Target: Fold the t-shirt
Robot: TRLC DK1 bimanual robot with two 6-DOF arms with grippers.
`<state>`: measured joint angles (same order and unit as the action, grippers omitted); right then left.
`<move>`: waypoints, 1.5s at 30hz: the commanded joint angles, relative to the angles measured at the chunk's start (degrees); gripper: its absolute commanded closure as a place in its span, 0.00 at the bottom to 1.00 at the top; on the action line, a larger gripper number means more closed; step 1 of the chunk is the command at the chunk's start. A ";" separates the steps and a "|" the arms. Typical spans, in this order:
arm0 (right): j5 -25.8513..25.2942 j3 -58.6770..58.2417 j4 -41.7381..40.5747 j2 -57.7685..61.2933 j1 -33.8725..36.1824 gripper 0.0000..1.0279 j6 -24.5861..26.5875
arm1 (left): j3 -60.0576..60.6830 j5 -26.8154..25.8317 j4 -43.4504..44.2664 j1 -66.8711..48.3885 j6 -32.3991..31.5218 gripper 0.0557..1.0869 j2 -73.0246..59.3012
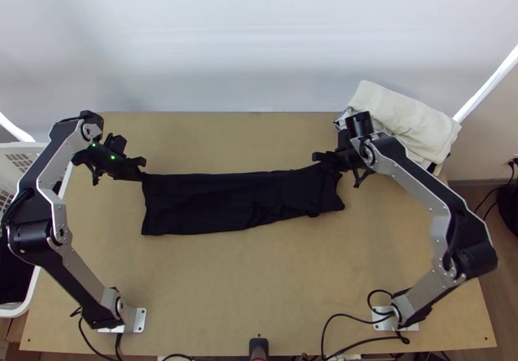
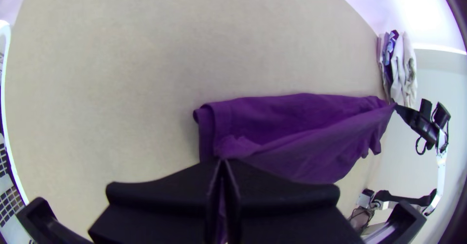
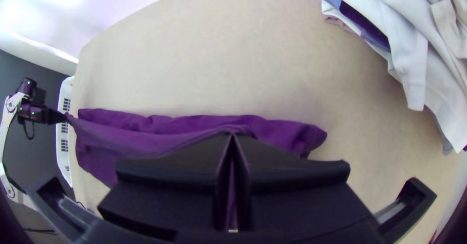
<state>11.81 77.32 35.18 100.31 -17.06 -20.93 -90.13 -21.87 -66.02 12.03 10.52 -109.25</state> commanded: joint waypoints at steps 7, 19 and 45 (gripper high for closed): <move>-3.73 1.17 -4.07 2.87 0.01 0.85 -1.22 | 0.39 -0.46 1.07 0.18 -2.70 0.02 -2.19; -5.57 -0.94 -4.86 -13.83 -0.52 0.03 -4.38 | 8.04 -4.76 2.47 6.51 3.89 0.04 4.57; 4.36 3.98 -1.34 -19.01 -1.49 0.04 -13.79 | 24.47 -13.29 14.78 -1.40 0.64 0.04 5.10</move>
<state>15.92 79.72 33.71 81.36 -17.80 -33.10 -67.26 -33.82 -52.64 13.21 14.63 -102.74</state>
